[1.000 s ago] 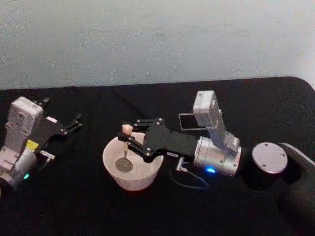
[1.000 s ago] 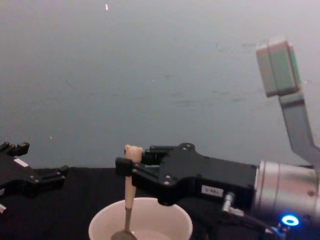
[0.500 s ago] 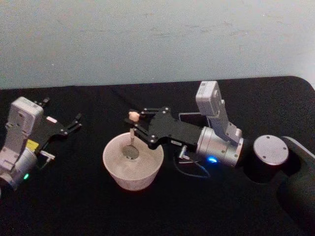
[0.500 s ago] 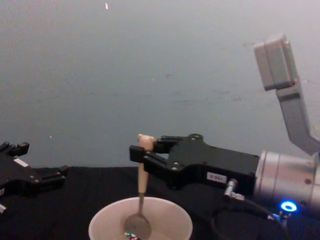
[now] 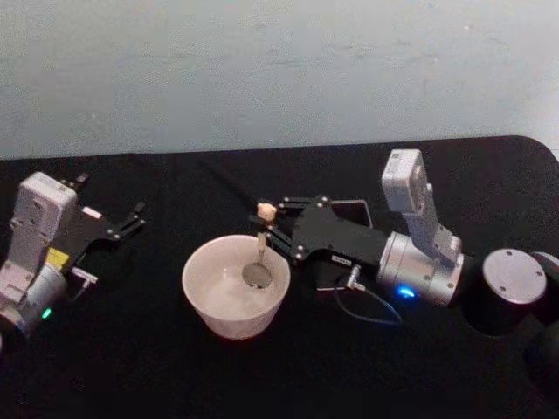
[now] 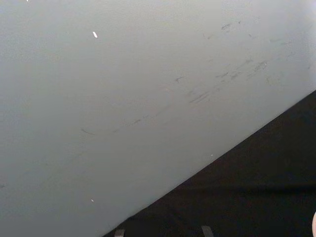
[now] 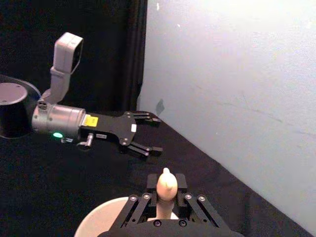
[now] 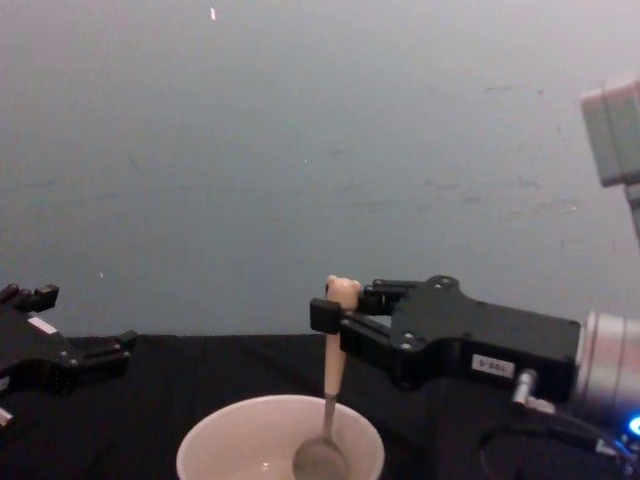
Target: Pick up the stirring spoon with one hand, stir inside the cup, then place it back in its original position.
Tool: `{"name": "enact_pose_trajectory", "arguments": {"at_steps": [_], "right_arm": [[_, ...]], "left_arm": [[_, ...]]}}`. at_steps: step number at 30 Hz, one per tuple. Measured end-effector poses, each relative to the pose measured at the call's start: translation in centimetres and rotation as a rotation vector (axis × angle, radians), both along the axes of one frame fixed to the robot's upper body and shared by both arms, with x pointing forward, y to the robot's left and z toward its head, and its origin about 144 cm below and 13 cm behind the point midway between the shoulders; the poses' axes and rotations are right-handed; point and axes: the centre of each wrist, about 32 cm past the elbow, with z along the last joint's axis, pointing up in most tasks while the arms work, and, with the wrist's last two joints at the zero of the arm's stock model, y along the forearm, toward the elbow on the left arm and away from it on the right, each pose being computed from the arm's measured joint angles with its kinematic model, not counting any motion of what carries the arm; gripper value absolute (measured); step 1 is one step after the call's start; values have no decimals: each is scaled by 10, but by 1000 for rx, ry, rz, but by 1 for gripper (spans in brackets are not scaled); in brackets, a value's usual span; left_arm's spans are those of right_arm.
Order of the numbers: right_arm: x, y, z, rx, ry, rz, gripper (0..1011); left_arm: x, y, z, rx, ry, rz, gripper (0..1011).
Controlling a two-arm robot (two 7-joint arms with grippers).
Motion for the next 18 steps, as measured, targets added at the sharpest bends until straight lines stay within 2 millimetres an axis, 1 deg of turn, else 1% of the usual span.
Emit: {"name": "enact_pose_trajectory", "arguments": {"at_steps": [7,16,18], "right_arm": [[-9,-3,-1,0,13,22,213],[-16,5,-2,-6,22,80,214],[-16,10,-2,-5,21,94,213]], "left_arm": [[0,0,0,0,0,0,1001],[0,0,0,0,0,0,1001],[0,0,0,0,0,0,1001]]}}
